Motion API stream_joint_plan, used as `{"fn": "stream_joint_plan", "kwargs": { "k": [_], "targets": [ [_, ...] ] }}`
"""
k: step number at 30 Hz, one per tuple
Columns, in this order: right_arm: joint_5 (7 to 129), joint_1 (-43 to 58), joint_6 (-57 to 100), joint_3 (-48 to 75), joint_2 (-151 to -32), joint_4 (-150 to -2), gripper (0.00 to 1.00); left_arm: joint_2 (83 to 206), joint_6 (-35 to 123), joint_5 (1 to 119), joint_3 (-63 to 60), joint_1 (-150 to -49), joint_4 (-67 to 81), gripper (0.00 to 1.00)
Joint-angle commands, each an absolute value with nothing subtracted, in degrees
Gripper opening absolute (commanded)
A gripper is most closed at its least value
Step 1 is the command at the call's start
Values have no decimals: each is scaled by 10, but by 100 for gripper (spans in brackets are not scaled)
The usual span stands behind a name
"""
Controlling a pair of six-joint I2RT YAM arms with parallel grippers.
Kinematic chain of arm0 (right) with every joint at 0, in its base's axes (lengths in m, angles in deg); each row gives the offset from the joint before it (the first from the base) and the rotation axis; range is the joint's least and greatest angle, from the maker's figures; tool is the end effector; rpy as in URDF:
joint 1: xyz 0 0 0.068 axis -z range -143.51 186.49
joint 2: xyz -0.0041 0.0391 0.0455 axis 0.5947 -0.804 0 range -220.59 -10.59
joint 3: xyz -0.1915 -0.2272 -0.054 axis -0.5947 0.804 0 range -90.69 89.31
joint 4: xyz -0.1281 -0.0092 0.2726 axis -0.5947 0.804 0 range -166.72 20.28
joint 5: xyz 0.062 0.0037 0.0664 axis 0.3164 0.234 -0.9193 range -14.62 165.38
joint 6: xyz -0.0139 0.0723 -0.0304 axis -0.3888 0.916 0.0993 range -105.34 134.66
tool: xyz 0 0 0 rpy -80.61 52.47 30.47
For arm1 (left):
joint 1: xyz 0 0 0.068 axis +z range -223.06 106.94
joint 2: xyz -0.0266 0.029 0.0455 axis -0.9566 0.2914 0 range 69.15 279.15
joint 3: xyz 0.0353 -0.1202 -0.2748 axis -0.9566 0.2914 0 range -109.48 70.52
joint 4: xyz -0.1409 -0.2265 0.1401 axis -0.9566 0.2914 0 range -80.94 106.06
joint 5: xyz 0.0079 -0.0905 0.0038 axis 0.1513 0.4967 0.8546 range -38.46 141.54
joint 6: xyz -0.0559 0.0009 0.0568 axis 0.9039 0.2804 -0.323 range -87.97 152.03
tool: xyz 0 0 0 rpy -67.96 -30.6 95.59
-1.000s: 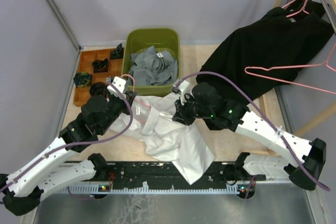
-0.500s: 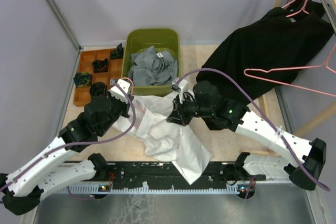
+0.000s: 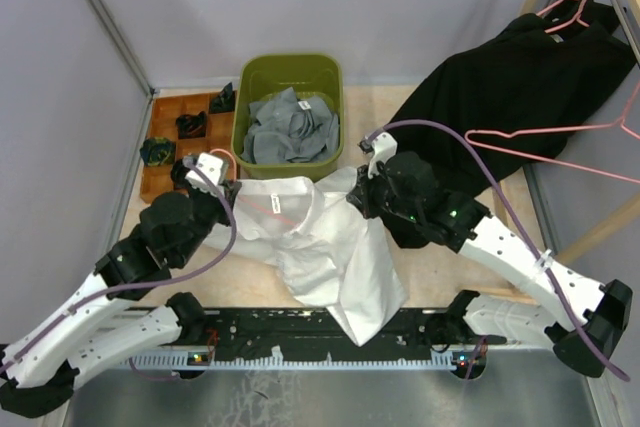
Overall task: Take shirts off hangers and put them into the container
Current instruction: Remove the shirt from the hanger.
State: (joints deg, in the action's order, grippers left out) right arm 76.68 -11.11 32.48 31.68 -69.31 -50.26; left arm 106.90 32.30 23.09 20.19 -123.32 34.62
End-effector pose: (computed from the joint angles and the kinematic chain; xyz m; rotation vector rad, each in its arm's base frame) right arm 0.1913 0.2072 0.3535 -0.5312 2.0550 0.6749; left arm 0.1437 -0.1218 0.3844 0.4168 1.7241 -0.1920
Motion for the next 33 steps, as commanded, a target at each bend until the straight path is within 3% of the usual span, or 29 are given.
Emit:
{"fn": "stream_joint_plan", "kwargs": {
  "k": [1, 4, 5, 10, 15, 23, 33],
  "targets": [
    [820, -97, 325, 345, -677, -497, 0, 1027, 355, 171, 201, -1232, 325, 0],
    [803, -97, 335, 361, -671, -513, 3, 1016, 363, 180, 207, -1232, 308, 0],
    [799, -98, 339, 356, -674, -510, 13, 1017, 366, 182, 207, -1233, 305, 0],
    [749, -97, 344, 296, -671, -502, 45, 1046, 374, 177, 191, -1233, 321, 0],
    [685, -98, 377, 280, -648, -570, 62, 1067, 377, 176, 186, -1232, 322, 0],
    [631, -182, 349, 236, -744, -563, 71, 1082, 383, 192, 184, -1233, 316, 0],
    [702, -199, 352, 228, -824, -543, 74, 1073, 384, 222, 187, -1233, 310, 0]
  ]
}}
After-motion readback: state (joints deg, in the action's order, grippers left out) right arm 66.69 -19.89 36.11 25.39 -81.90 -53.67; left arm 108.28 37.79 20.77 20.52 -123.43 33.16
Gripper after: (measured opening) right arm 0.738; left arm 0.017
